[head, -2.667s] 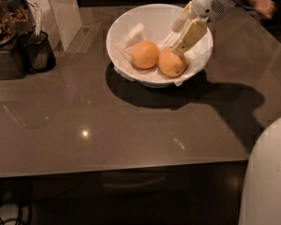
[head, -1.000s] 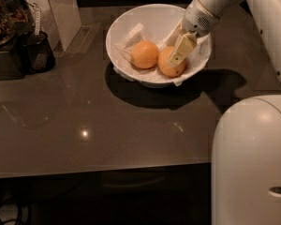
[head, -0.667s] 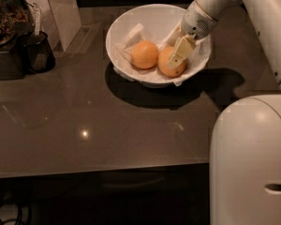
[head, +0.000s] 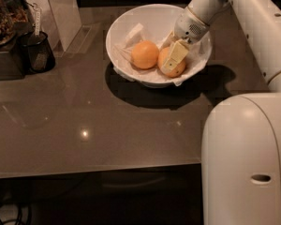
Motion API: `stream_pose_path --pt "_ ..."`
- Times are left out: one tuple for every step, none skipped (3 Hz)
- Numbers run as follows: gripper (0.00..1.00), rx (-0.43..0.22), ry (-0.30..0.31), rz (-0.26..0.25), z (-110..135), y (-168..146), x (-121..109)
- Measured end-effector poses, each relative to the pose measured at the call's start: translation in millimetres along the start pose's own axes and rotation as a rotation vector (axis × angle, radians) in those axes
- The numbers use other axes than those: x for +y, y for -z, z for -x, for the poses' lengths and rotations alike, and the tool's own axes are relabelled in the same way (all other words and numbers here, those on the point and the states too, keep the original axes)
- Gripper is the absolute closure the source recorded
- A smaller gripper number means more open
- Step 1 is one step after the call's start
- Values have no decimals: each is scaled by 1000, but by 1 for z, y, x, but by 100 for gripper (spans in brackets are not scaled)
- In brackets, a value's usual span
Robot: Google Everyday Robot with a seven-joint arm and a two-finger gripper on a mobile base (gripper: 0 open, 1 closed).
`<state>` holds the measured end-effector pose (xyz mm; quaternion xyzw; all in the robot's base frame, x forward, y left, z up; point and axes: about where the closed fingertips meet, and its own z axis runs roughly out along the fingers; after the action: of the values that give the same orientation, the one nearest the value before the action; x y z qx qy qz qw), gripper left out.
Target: Pick orange from white bowl
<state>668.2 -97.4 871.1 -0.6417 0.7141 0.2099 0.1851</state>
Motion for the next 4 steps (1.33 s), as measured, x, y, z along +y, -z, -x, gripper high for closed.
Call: stream_pose_path --pt "31 1 -8 19 -1 -9 -2" --pt "50 1 -9 29 -2 -14 -3" --pt "73 1 -9 28 -2 -14 -3" --pt "96 0 -5 20 -2 -11 -2"
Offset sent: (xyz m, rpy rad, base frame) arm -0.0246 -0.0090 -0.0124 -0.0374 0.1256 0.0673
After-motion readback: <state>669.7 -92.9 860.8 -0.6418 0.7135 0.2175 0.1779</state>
